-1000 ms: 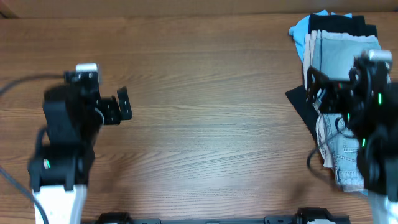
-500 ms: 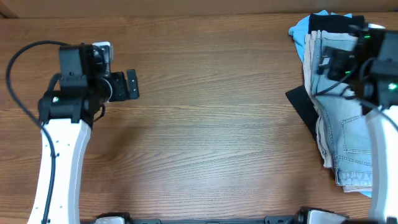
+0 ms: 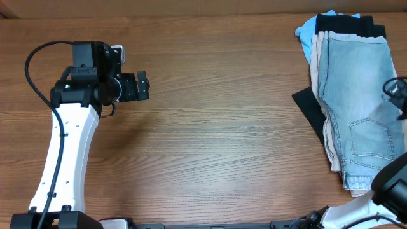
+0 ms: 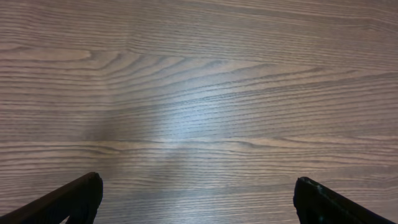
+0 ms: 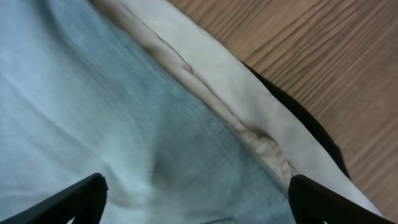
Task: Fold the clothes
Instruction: 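Reach the right gripper to the denim shorts on the stack and grasp, then pull the denim shorts left off the stack onto the open table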
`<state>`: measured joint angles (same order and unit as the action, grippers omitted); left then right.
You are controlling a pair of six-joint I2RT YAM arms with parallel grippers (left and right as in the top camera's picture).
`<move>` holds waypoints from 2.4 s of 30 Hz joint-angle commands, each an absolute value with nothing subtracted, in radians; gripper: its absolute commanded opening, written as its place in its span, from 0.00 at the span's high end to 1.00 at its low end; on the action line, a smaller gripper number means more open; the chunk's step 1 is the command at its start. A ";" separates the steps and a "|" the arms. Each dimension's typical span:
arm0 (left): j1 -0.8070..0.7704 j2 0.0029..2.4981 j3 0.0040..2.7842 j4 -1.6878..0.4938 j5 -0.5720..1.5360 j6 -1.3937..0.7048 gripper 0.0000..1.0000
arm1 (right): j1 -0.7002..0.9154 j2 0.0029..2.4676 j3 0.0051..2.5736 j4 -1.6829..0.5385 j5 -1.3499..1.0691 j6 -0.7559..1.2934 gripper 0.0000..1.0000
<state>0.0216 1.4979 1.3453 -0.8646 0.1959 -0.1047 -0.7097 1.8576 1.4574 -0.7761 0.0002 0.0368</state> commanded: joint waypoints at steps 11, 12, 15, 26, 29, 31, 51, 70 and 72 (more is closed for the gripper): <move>0.026 1.511 1.365 -0.836 0.224 -0.108 0.00 | -0.847 1.980 1.478 -0.765 -0.283 -0.192 0.25; 0.025 1.511 1.365 -0.831 0.227 -0.108 0.00 | -0.847 1.982 1.478 -0.764 -0.283 -0.192 0.29; 0.025 1.511 1.365 -0.822 0.229 -0.109 0.00 | -0.847 1.989 1.478 -0.768 -0.283 -0.192 0.46; 0.026 1.511 1.365 -0.822 0.229 -0.109 0.00 | -0.847 1.994 1.424 -0.733 -0.282 -0.191 0.59; 0.026 1.511 1.365 -0.822 0.229 -0.109 0.00 | -0.847 1.994 1.402 -0.719 -0.284 -0.183 0.79; 0.026 1.511 1.365 -0.822 0.229 -0.109 0.00 | -0.847 1.994 1.402 -0.718 -0.293 -0.183 0.85; 0.028 1.510 1.478 -0.780 0.225 -0.108 0.00 | -0.535 1.715 1.613 -1.069 -0.474 -0.094 0.96; 0.162 1.510 1.482 -0.780 0.093 -0.108 0.00 | 0.675 1.740 1.610 -0.732 -0.323 0.372 0.96; 0.171 1.510 1.482 -0.780 0.093 -0.108 0.00 | 0.740 1.750 1.610 -0.710 -0.295 0.372 0.87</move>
<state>0.1528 1.5059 1.4517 -0.7845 0.1078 -0.1047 0.6590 1.7367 1.5875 -0.7334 -0.3523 0.3141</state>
